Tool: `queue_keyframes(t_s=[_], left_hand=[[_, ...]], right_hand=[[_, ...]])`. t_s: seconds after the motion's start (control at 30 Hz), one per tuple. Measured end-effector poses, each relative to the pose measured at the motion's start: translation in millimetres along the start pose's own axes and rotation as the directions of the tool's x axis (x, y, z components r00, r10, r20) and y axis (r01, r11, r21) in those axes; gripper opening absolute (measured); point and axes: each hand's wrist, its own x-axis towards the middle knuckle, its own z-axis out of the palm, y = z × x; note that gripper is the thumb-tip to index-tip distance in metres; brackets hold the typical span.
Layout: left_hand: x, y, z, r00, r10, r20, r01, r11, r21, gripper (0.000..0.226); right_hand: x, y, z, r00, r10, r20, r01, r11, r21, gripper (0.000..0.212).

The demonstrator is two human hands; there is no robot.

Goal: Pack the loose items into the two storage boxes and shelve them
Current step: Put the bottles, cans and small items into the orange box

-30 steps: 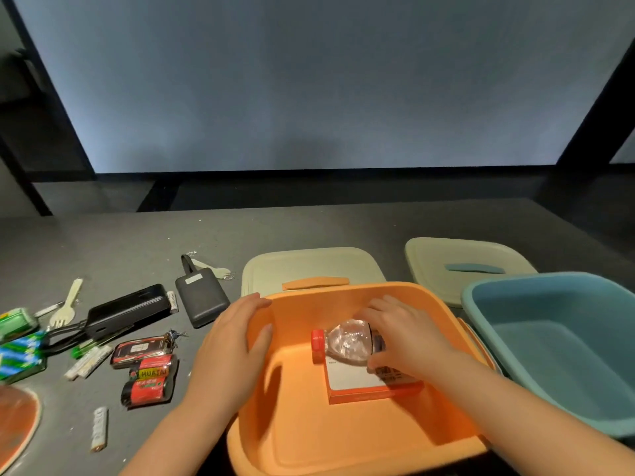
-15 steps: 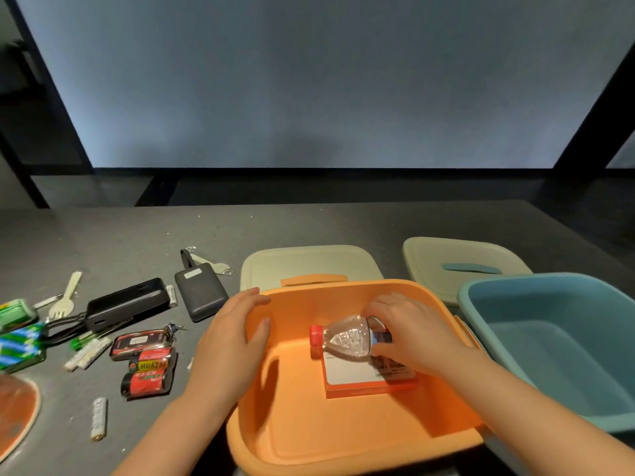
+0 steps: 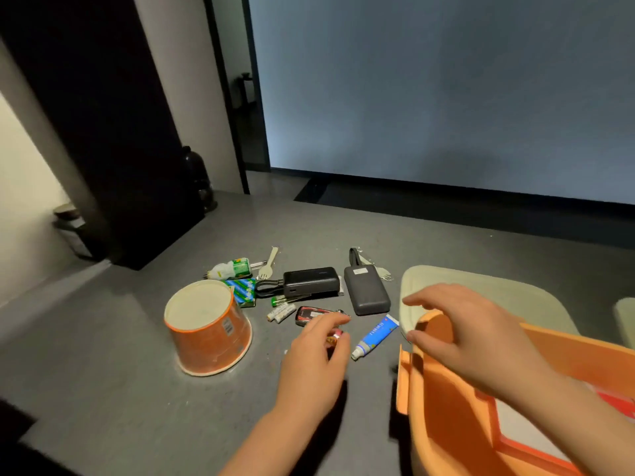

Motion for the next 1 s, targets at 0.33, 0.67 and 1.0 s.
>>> queue_keyframes(t_s=[0.33, 0.67, 1.0], left_hand=[[11.5, -67.0, -0.3, 0.982, -0.186, -0.042, 0.191, 0.955, 0.228, 0.062], [28.8, -84.3, 19.3, 0.977, -0.205, -0.053, 0.208, 0.876, 0.436, 0.064], [24.8, -106.5, -16.7, 0.98, -0.199, -0.023, 0.192, 0.895, 0.403, 0.051]], right_hand=[[88.4, -39.7, 79.7, 0.963, -0.102, 0.248, 0.103, 0.995, 0.008, 0.038], [143.2, -44.0, 126.4, 0.838, -0.19, 0.512, 0.329, 0.924, -0.196, 0.05], [165.3, -48.7, 148.2, 0.641, -0.27, 0.719, 0.535, 0.828, -0.166, 0.092]])
